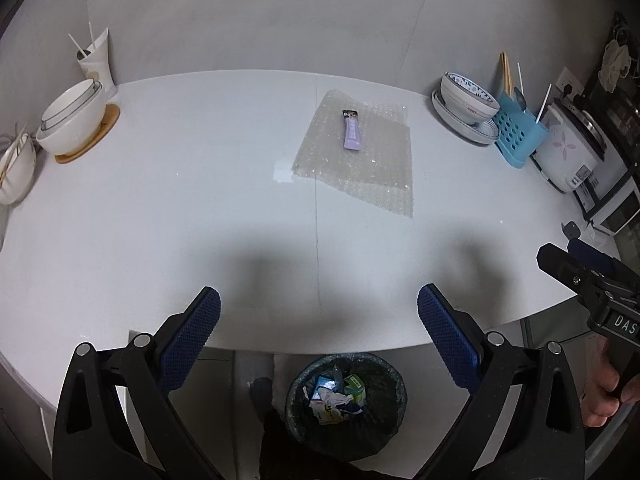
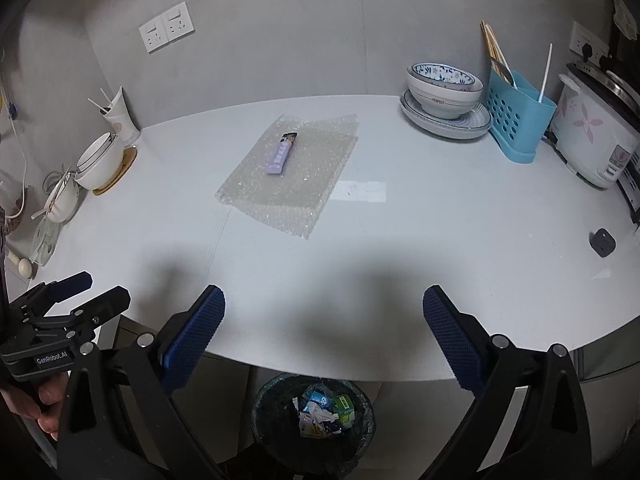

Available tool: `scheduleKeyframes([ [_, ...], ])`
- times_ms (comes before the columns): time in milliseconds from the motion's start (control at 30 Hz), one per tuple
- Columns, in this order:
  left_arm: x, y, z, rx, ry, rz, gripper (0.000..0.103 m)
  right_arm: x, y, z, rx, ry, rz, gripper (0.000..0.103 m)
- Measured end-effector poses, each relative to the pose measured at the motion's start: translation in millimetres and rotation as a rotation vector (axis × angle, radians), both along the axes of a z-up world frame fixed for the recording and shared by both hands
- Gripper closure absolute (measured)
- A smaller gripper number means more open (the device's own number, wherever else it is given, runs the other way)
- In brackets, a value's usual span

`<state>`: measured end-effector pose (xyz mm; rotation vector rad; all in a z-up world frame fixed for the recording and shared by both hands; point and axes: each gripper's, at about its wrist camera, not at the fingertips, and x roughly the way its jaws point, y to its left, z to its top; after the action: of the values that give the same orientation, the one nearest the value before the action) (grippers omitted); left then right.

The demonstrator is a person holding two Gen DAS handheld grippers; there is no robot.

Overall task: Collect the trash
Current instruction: 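Raise both tools over the counter toward the bubble wrap and purple stick, then grasp the purple snack stick with the right tool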

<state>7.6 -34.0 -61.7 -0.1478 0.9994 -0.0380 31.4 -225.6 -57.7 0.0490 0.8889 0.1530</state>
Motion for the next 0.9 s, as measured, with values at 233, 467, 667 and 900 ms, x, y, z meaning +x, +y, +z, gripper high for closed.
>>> scheduleKeyframes([
  [233, 37.5, 19.7, 7.6, -0.008, -0.014, -0.014, 0.006, 37.7, 16.3, 9.9, -0.004, -0.006, -0.004, 0.008],
  [467, 76.0, 38.4, 8.5, -0.012, -0.015, -0.035, 0.006, 80.1, 35.1, 11.9, -0.020, 0.010, -0.012, 0.008],
  [667, 110.2, 53.0, -0.1, -0.009, 0.004, -0.045, 0.006, 119.2, 50.7, 10.3, -0.028, 0.028, -0.019, 0.008],
  [900, 145.8, 61.7, -16.3, 0.003, 0.037, -0.078, 0.006, 171.1, 68.7, -6.3, -0.024, 0.080, -0.021, 0.013],
])
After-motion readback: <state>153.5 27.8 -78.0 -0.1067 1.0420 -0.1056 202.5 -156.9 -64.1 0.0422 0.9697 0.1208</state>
